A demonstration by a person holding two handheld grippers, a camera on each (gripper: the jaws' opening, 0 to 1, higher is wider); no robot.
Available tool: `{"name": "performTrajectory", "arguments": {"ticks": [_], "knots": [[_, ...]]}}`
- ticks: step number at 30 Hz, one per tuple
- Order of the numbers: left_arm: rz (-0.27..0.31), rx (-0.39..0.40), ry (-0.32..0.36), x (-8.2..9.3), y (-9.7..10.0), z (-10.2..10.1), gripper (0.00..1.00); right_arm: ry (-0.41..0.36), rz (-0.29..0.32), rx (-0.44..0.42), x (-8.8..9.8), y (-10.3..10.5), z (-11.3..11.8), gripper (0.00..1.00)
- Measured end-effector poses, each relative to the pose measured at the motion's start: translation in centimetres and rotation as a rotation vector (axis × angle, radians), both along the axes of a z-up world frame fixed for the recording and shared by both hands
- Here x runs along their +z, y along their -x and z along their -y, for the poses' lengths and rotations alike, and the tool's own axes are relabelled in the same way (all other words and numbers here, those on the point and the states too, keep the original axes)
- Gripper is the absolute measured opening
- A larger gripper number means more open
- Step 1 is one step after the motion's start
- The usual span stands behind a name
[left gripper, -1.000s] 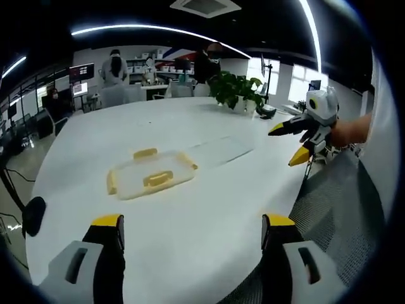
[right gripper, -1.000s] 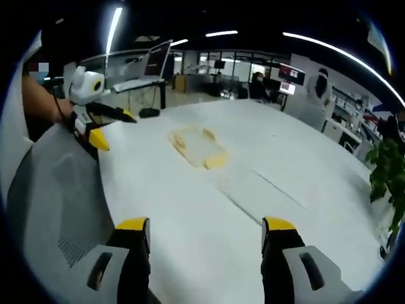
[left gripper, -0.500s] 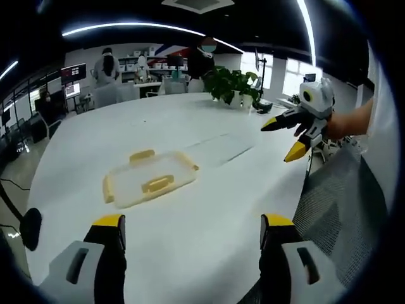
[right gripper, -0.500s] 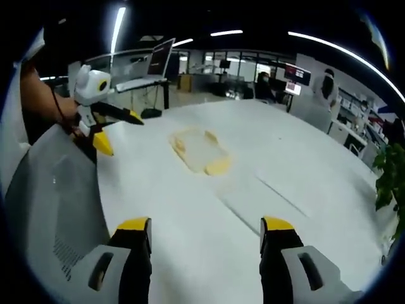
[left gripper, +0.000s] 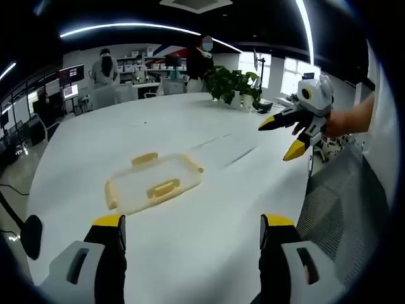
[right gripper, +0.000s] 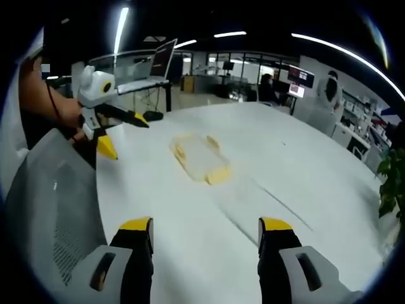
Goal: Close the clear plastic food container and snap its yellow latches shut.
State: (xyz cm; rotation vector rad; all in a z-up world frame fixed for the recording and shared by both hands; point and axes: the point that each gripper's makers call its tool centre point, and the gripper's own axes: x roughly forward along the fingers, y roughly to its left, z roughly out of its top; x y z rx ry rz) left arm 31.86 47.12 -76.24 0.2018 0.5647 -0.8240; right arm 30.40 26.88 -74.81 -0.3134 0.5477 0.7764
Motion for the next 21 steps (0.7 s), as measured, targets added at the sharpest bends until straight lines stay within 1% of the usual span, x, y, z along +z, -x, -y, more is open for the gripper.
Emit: {"name": "performTrajectory", "arguments": {"ticks": [2,5,12,21], "knots": [[-0.007,-0.007,-0.002,-0.2,-0.1,0.1,0.87,0.01,0.004,0.014,0.0,-0.1,-0.2,0.66],[-0.002,-0.034,-0.033,-0.7,-0.2,0.2,0.86,0.008,0.001,0.021,-0.1,-0.4,-0.5,0.65],[0.005,-0.065,-0.04,-0.5,-0.7,0.7,0.86,0.005,-0.001,0.047,-0.2,-0.9,-1.3,0.65],[0.013,-0.121,-0.091,-1.0,-1.0,0.6,0.85,0.046,-0.001,0.105,-0.9,-1.4,-2.5,0.64]]}}
